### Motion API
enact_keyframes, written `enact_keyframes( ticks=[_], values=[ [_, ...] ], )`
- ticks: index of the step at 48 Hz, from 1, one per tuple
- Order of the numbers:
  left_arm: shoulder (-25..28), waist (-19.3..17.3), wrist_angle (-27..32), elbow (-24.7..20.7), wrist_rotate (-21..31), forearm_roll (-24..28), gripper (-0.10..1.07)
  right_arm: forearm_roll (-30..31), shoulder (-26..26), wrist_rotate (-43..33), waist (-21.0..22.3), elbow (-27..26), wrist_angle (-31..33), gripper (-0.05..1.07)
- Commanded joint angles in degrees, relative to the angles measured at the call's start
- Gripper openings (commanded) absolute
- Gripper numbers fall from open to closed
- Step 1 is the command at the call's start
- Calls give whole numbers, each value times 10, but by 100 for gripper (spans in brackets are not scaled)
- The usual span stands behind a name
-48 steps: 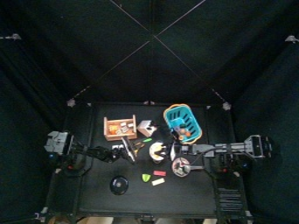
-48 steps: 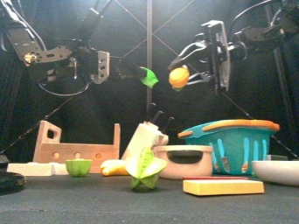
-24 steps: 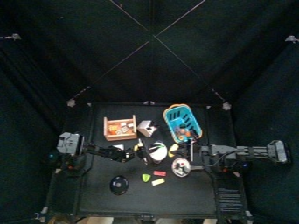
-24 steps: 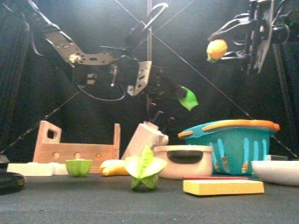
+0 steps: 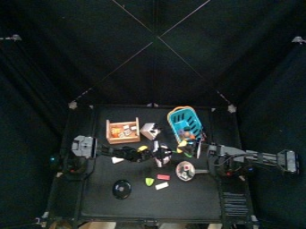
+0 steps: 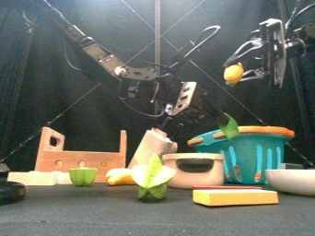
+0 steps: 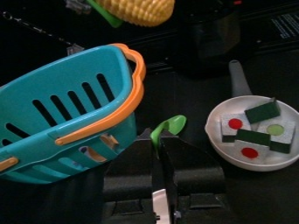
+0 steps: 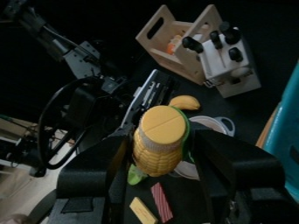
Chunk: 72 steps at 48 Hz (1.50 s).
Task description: Regrasp cornadrop corn husk
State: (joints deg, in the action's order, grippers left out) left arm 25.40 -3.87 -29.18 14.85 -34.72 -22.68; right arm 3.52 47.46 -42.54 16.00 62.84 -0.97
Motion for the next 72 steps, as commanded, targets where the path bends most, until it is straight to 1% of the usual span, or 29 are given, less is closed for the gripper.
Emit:
enact_keyframes(
  ticks=[1, 8, 11, 17, 27, 32, 38, 43, 48, 58, 64, 72],
  values=[
    [1, -6, 27, -39, 1, 1, 40, 0, -3, 1, 3, -5, 0, 63],
    [12, -13, 41, -62, 2, 1, 50, 0, -3, 1, 3, -5, 1, 63],
    [16, -15, 46, -70, 2, 1, 56, 0, -3, 1, 3, -5, 1, 63],
    [19, -17, 47, -76, 3, -7, 67, 1, -3, 1, 3, -4, 2, 63],
    [20, -20, 48, -78, 2, -39, 89, -1, -3, 1, 3, -4, 1, 63],
    [18, -21, 47, -76, 1, -40, 95, -1, -3, 1, 3, -4, 1, 63],
    [5, -21, 43, -64, 1, -40, 95, -3, -4, 1, 4, -2, 1, 63],
    [-19, -21, 38, -38, 1, -40, 95, -4, -5, 0, 3, 2, 2, 63],
    [-54, -18, 19, 9, 1, -40, 95, -1, -6, 0, 3, 2, 2, 63],
    [-125, -15, -61, 105, 1, -39, 95, 7, -23, 1, -3, -2, -11, 63],
    [-159, -6, -113, 163, 1, -19, 95, 7, -47, 1, -5, -11, -21, 63],
    [-182, -1, -147, 200, 3, -13, 95, 7, -70, 1, -5, -21, -22, 63]
  ],
)
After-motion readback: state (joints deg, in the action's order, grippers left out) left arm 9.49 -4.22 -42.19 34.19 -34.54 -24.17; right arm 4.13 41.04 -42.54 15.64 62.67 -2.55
